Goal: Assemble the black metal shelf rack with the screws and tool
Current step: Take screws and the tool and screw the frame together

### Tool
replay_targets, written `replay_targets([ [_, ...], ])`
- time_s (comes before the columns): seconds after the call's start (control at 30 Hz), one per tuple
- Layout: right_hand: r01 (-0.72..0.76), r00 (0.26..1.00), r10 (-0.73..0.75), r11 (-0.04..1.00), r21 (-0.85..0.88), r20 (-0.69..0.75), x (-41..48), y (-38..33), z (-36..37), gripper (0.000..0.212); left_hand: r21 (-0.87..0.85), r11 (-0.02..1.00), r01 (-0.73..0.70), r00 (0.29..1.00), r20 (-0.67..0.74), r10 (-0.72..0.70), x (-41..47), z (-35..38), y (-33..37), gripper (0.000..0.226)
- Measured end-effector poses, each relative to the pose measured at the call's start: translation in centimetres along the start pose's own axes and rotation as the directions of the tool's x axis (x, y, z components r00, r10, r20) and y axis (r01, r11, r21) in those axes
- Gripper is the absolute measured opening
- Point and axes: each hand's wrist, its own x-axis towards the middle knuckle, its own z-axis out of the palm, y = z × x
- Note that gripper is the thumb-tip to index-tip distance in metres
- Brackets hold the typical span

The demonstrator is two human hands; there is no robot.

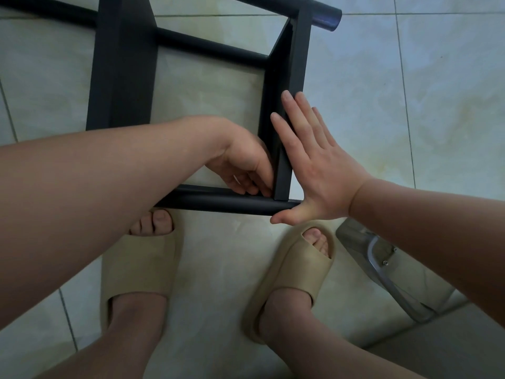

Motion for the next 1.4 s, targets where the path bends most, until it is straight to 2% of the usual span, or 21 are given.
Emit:
replay_targets([
  [0.2, 0.003, 1.0, -0.003, 1.0, 0.003, 0.0, -0.02, 0.04, 0.05, 0.138, 0.027, 1.0, -0.008, 1.0, 0.009, 0.008, -0.41, -0.34, 0.45, 0.016],
  [0.53, 0.006, 1.0, -0.006, 1.0, 0.005, -0.008, 0.02, 0.05, 0.1, 0.139, 0.022, 1.0, -0.009, 1.0, -0.008, 0.009, -0.14, 0.01, 0.04, 0.008],
  [0.73, 0.01, 1.0, -0.01, 1.0, 0.005, -0.017, -0.01, 0.16, 0.22, 0.137, 0.045, 0.999, 0.016, 1.0, 0.001, -0.016, -0.53, -0.62, 0.52, 0.016],
  [0.83, 0.01, 1.0, -0.01, 1.0, 0.002, -0.017, -0.01, 0.17, 0.25, 0.137, 0.044, 0.999, 0.031, 0.999, 0.006, -0.031, -0.61, -0.66, 0.61, 0.013],
  [1.1, 0.005, 1.0, -0.005, 1.0, 0.005, -0.012, 0.04, 0.13, 0.21, 0.139, 0.011, 1.0, -0.019, 1.0, -0.008, 0.019, -0.06, -0.03, 0.07, 0.011],
  [1.27, 0.008, 1.0, -0.008, 1.0, 0.008, -0.015, -0.01, 0.13, 0.17, 0.138, -0.024, 0.999, -0.036, 0.999, -0.036, 0.035, -0.22, -0.47, 0.17, 0.02],
  [1.4, 0.007, 1.0, -0.007, 1.0, 0.007, -0.015, 0.03, 0.12, 0.21, 0.138, 0.008, 1.0, -0.014, 1.0, 0.01, 0.014, -0.37, -0.31, 0.22, 0.012],
])
